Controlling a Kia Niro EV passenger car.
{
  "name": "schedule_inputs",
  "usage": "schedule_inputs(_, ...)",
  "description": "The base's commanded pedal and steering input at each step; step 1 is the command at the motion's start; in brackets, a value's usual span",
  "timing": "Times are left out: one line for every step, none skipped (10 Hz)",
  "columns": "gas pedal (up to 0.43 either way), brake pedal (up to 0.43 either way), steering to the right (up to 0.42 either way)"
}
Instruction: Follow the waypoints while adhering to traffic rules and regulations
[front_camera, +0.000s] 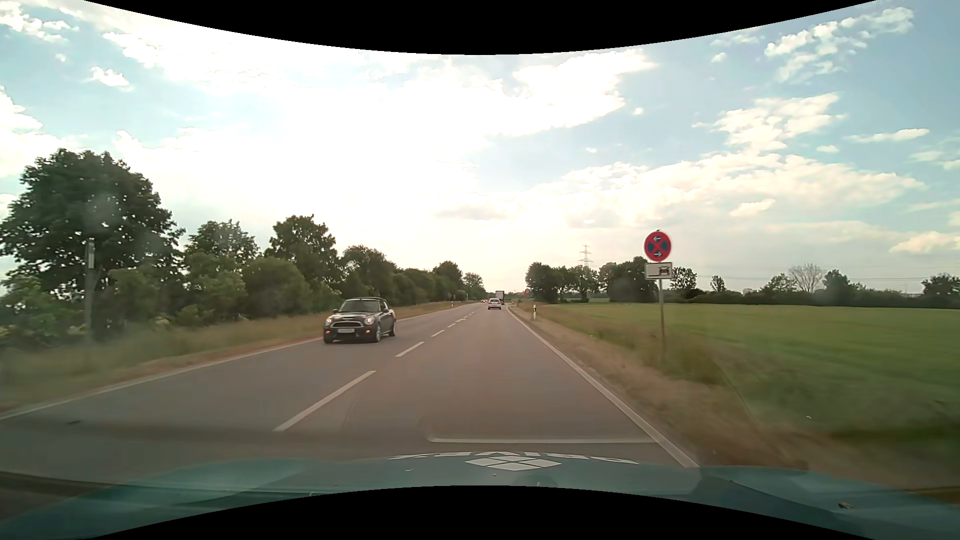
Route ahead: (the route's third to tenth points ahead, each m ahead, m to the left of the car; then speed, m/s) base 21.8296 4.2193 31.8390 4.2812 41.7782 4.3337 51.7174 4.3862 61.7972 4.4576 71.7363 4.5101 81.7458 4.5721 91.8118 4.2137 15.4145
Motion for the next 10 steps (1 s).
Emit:
schedule_inputs(0.197,0.000,-0.001)
schedule_inputs(0.197,0.000,-0.001)
schedule_inputs(0.197,0.000,-0.001)
schedule_inputs(0.197,0.000,-0.001)
schedule_inputs(0.197,0.000,-0.001)
schedule_inputs(0.197,0.000,-0.001)
schedule_inputs(0.197,0.000,-0.001)
schedule_inputs(0.197,0.000,-0.001)
schedule_inputs(0.189,0.000,-0.002)
schedule_inputs(0.189,0.000,-0.001)
